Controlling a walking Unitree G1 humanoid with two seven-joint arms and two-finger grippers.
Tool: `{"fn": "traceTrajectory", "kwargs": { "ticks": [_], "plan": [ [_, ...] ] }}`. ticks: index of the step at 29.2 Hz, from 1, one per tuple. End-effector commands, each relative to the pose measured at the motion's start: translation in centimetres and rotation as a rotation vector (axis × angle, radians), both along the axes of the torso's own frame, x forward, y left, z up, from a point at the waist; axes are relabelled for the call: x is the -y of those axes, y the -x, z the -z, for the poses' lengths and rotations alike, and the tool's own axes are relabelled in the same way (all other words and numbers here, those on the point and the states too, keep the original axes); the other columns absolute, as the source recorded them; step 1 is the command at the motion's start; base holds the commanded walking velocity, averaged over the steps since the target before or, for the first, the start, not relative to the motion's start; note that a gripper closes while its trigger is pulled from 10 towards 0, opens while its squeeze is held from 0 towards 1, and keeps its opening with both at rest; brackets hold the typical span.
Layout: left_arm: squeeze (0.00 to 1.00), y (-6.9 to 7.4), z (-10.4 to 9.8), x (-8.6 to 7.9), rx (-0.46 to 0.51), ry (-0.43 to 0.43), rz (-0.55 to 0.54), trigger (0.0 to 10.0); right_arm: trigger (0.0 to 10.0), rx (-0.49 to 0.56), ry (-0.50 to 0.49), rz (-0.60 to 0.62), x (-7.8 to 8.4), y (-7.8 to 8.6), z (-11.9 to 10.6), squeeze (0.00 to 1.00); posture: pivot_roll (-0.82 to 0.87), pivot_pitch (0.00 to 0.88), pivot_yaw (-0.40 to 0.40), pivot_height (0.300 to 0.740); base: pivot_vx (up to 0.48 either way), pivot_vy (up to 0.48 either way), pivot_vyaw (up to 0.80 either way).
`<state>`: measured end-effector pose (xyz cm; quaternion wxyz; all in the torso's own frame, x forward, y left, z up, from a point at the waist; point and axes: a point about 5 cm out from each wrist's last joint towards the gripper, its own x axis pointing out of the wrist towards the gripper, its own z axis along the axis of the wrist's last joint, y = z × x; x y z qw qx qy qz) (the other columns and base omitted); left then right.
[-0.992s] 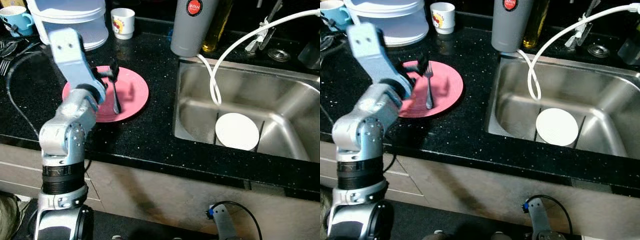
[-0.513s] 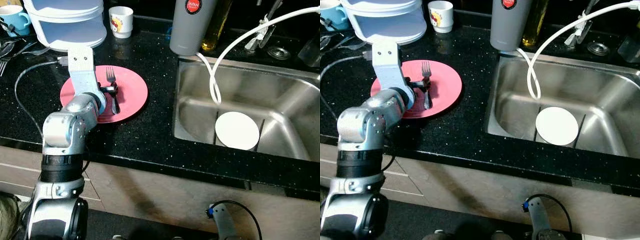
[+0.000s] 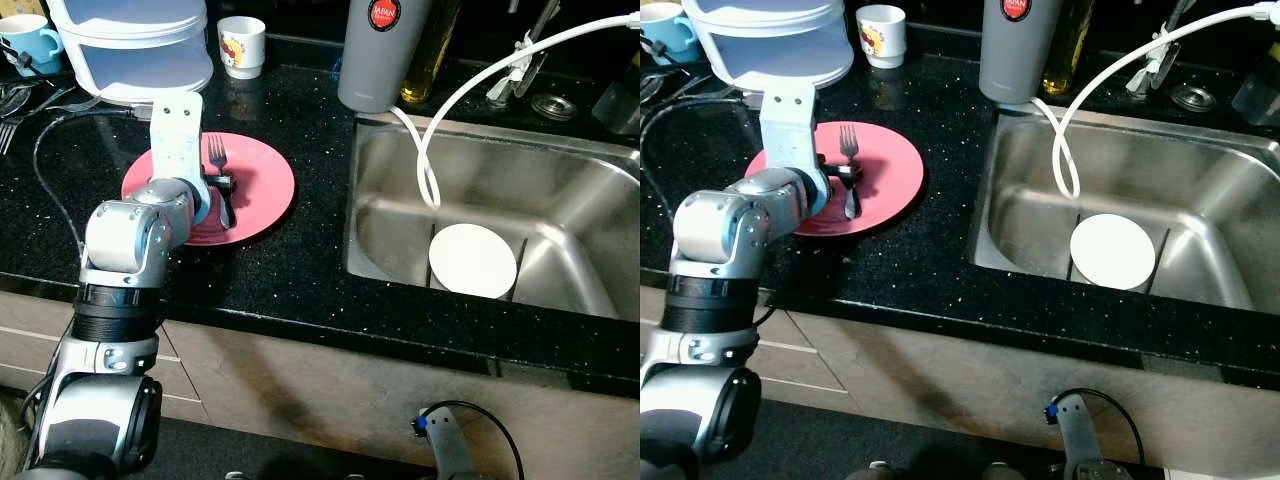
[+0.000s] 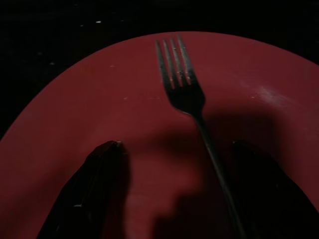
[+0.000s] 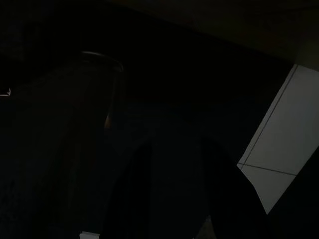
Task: Kitchen organization
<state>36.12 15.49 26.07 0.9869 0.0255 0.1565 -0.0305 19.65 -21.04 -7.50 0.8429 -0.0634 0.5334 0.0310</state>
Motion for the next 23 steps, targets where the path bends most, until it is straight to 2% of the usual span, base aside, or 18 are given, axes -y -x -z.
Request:
{"fn": "traceTrajectory", "kwargs": {
  "ticks": [1, 9, 10, 23],
  "plan": [
    [0.0, 0.0, 2.0, 0.6, -0.109, -0.012, 0.034, 10.0, 10.0, -0.028, 0.003, 0.01, 0.1, 0.8, 0.4, 0.0, 0.07, 0.163, -0.034, 0.74, 0.0, 0.0, 0.0],
    [0.0, 0.0, 2.3, 1.3, -0.121, -0.011, 0.077, 10.0, 10.0, -0.012, -0.028, 0.022, -0.1, 0.9, 0.5, 0.0, 0.06, 0.156, -0.032, 0.74, 0.0, 0.0, 0.0],
    [0.0, 0.0, 2.0, 1.6, -0.107, -0.005, 0.092, 10.0, 10.0, -0.006, -0.052, 0.02, -0.3, 0.9, 0.5, 0.0, 0.07, 0.157, -0.032, 0.74, 0.0, 0.0, 0.79],
    [0.0, 0.3, 1.3, 3.1, -0.079, 0.02, 0.166, 10.0, 10.0, -0.02, -0.056, 0.006, -0.3, 0.9, 0.5, 0.0, 0.07, 0.163, -0.031, 0.74, 0.0, 0.0, 0.8]
  ]
}}
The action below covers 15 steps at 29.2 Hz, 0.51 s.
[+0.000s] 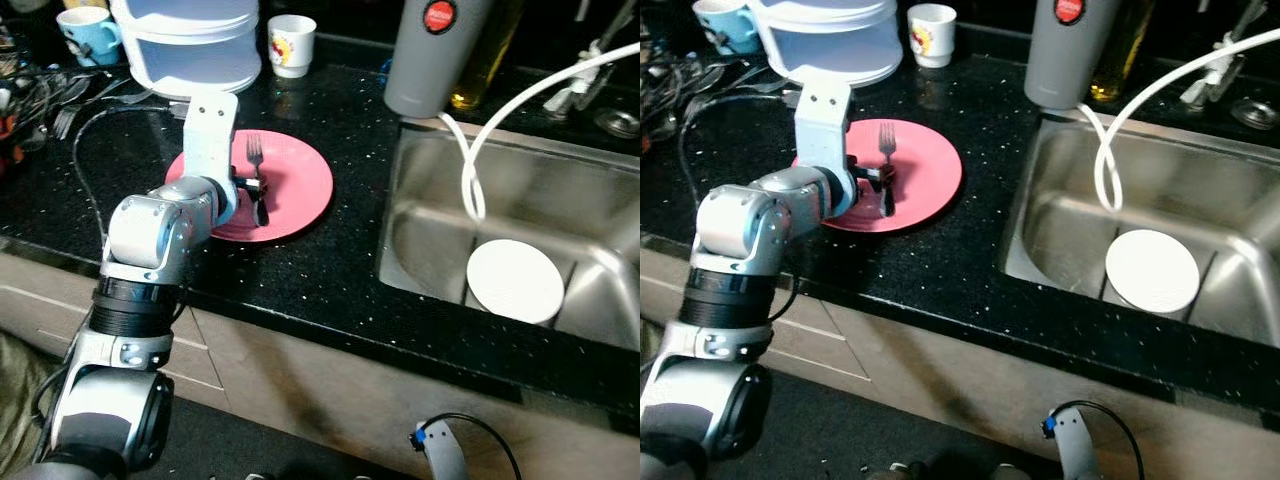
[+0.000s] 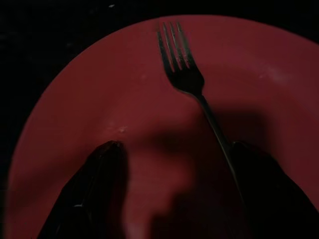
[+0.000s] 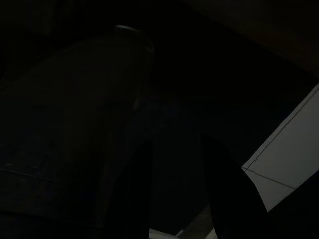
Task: Kitchen organization
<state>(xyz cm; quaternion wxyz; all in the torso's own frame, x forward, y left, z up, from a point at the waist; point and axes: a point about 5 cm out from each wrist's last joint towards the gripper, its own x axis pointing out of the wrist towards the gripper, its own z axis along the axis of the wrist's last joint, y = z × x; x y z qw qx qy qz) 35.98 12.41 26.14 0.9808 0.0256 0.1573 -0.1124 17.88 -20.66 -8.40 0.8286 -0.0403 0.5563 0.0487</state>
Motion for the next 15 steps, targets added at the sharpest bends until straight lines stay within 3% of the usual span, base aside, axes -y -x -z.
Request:
{"fn": "traceTrajectory", "kwargs": {
  "ticks": [1, 10, 15],
  "plan": [
    [0.0, 0.18, 1.44, 0.33, -0.068, -0.011, 0.023, 10.0, 10.0, 0.037, 0.006, 0.02, 0.1, -0.85, -0.41, 0.0, 0.07, 0.164, -0.029, 0.74, 0.0, 0.0, 0.0],
    [0.0, 0.21, 1.28, 0.56, -0.056, -0.001, 0.049, 10.0, 10.0, 0.035, 0.006, 0.018, 0.11, -0.89, -0.44, 0.0, 0.06, 0.167, -0.029, 0.74, 0.0, 0.0, 0.0],
    [0.0, 0.02, 0.54, 1.19, -0.003, -0.003, 0.104, 10.0, 10.0, 0.033, 0.011, 0.016, 0.25, -0.89, -0.46, 0.0, 0.06, 0.174, -0.035, 0.74, 0.0, 0.0, 0.0]
  ]
}}
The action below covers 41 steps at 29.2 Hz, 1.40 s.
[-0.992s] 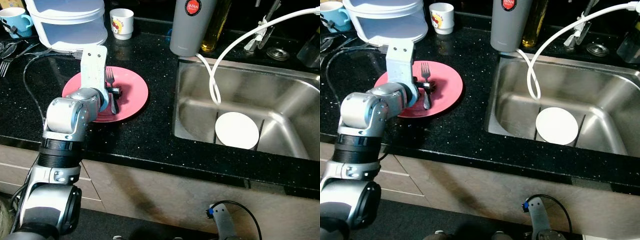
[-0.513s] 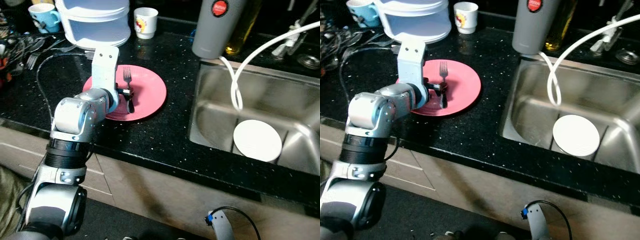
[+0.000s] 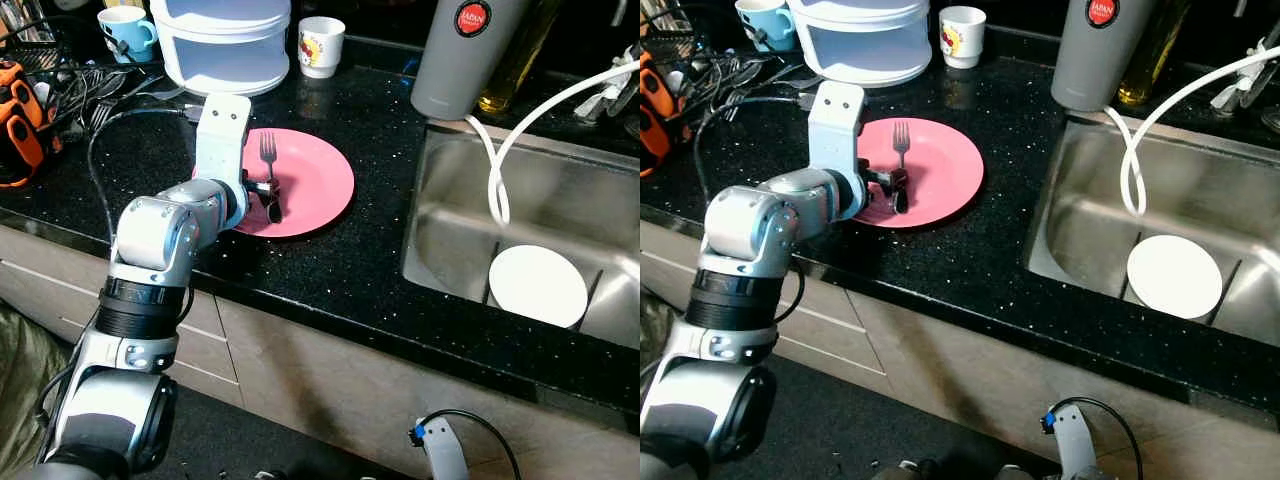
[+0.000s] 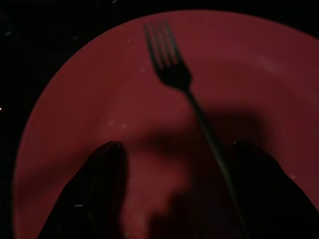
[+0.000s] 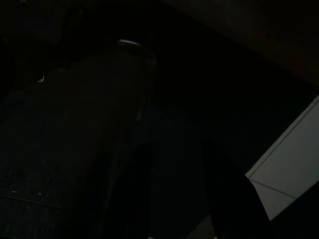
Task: Kitchen organization
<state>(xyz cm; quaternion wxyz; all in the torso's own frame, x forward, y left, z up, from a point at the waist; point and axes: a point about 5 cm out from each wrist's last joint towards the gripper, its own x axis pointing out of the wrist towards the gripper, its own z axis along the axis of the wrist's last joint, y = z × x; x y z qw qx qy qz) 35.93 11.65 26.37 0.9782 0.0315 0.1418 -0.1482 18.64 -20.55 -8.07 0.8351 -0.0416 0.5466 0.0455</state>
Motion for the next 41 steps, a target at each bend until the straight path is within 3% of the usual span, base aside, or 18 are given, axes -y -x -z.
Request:
{"fn": "traceTrajectory", "kwargs": {
  "ticks": [1, 13, 19, 20, 30, 41],
  "plan": [
    [0.0, -0.1, 0.5, 0.6, -0.023, -0.003, 0.039, 10.0, 10.0, 0.009, 0.007, 0.013, 0.4, -0.1, -0.1, 0.0, 0.06, 0.174, -0.035, 0.74, 0.0, 0.0, 0.0],
    [0.0, -0.3, 1.3, 1.7, -0.059, -0.003, 0.124, 10.0, 10.0, 0.007, 0.012, 0.015, 0.5, 0.0, -0.1, 0.0, 0.05, 0.182, -0.035, 0.74, 0.0, 0.0, 0.0],
    [0.0, 0.3, 3.0, 2.3, -0.222, 0.044, 0.172, 9.7, 10.0, 0.007, 0.024, 0.013, 0.6, 0.0, -0.1, 0.0, 0.05, 0.183, -0.033, 0.74, 0.0, 0.0, 0.0],
    [0.0, 0.4, 3.3, 2.3, -0.249, 0.054, 0.171, 0.0, 10.0, 0.009, 0.03, 0.017, 0.6, 0.0, -0.1, 0.0, 0.05, 0.183, -0.033, 0.74, 0.0, 0.0, 0.0],
    [0.0, 0.6, 4.2, 1.8, -0.31, 0.034, 0.172, 0.0, 10.0, 0.01, 0.041, 0.019, 0.6, -0.1, -0.1, 0.0, 0.06, 0.182, -0.034, 0.74, 0.0, 0.0, 0.0],
    [0.0, 0.7, 4.0, 1.5, -0.302, 0.047, 0.161, 0.0, 10.0, 0.009, 0.044, 0.017, 0.6, -0.1, -0.1, 0.0, 0.06, 0.181, -0.037, 0.74, 0.0, 0.0, 0.0]
  ]
}}
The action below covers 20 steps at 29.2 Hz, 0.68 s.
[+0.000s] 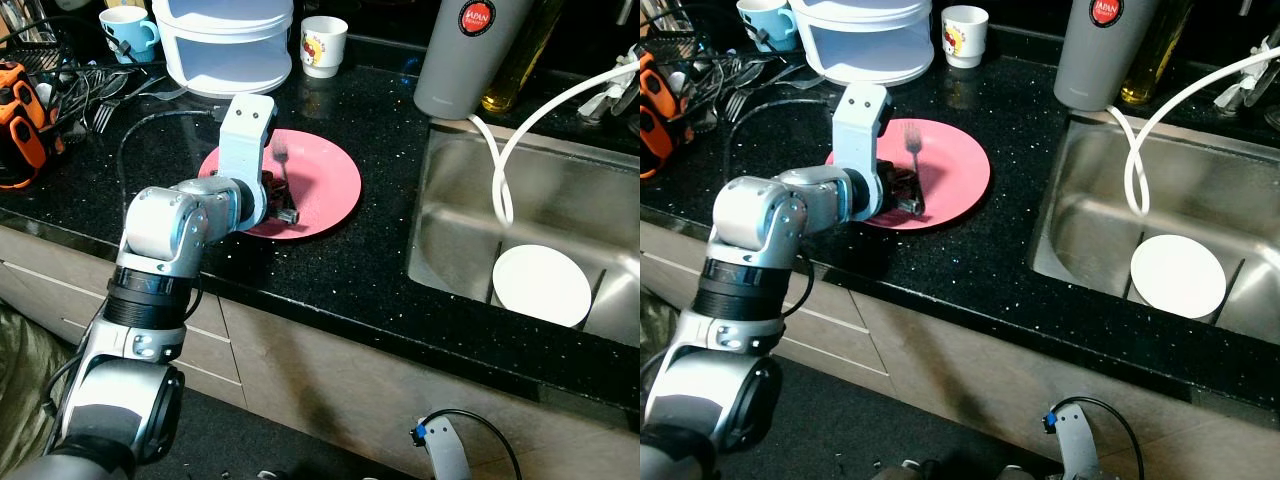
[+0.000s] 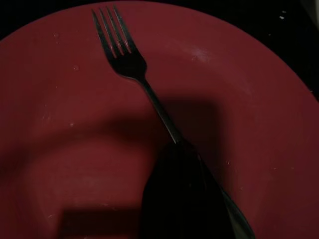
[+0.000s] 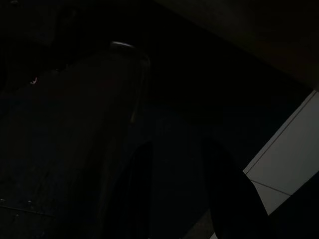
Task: Kitchen organization
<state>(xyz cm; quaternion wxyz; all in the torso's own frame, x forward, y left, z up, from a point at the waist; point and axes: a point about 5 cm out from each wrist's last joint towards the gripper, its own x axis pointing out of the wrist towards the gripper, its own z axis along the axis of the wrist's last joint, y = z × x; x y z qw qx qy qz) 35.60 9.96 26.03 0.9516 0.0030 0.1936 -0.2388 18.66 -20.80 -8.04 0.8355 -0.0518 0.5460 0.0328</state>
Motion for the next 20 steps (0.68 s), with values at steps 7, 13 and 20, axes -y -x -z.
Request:
{"fn": "traceTrajectory", "kwargs": {
  "ticks": [7, 13, 20],
  "plan": [
    [0.0, 0.3, 0.9, 0.6, -0.027, 0.051, 0.054, 0.0, 10.0, 0.003, 0.015, 0.003, 0.4, 0.0, -0.1, 0.0, 0.06, 0.178, -0.039, 0.74, 0.0, 0.0, 0.0],
    [0.0, 1.0, -3.7, 1.3, 0.159, 0.224, 0.123, 0.0, 10.0, 0.0, 0.015, 0.0, 0.3, 0.0, 0.0, 0.0, 0.06, 0.174, -0.038, 0.74, 0.0, 0.0, 0.0],
    [0.0, 1.2, -4.7, 1.0, 0.2, 0.231, 0.109, 0.0, 10.0, 0.0, 0.014, -0.001, 0.3, 0.0, 0.0, 0.0, 0.06, 0.17, -0.035, 0.74, 0.0, 0.0, 0.0]
  ]
}}
